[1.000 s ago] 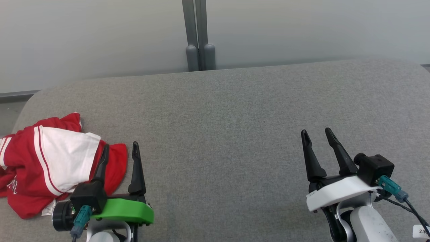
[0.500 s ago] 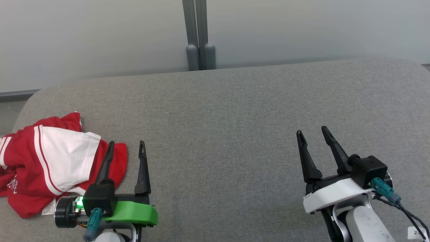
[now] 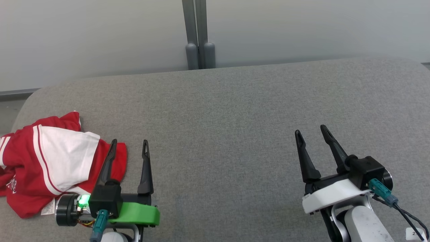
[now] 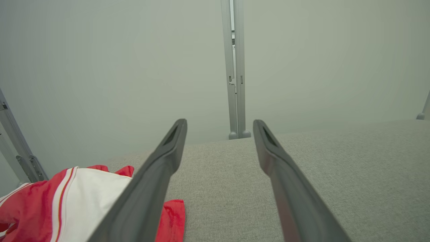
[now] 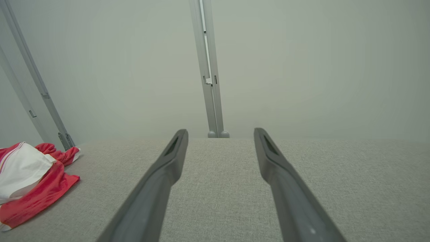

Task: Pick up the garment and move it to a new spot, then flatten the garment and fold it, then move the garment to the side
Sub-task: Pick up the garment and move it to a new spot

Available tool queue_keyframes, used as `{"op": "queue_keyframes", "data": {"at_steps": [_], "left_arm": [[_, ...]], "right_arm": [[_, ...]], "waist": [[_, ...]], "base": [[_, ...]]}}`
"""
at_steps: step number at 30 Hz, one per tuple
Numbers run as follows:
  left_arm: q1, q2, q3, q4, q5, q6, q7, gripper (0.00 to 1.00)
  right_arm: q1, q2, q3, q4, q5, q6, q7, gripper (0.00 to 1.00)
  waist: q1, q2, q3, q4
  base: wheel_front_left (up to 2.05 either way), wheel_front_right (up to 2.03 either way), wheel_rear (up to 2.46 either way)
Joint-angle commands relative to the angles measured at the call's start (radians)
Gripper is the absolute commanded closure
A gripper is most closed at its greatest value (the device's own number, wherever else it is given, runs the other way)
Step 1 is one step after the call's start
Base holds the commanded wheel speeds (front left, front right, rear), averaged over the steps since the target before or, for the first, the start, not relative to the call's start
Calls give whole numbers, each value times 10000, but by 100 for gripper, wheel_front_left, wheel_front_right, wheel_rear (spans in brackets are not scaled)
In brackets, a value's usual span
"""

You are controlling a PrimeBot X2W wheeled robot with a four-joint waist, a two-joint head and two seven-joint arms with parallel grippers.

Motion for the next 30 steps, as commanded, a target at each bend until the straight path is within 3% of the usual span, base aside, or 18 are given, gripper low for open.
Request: {"op": "queue_keyframes", "data": {"at_steps": [1, 17, 30], "left_arm": [[65, 67, -4, -1, -17, 73, -4, 0], [14, 67, 73, 400, -707, -31, -4, 0], [-125, 65, 497, 980, -1527, -95, -4, 0]], "right_arm": [[-105, -32, -5, -31, -4, 4, -32, 0], [-11, -28, 155, 49, 297, 4, -32, 0], [140, -29, 363, -42, 816, 4, -31, 0]], "waist": [[0, 0, 4, -4], [0, 0, -52, 237], [0, 0, 12, 1879]], "base": [[0, 0, 0], [0, 0, 0], [0, 0, 0]]}}
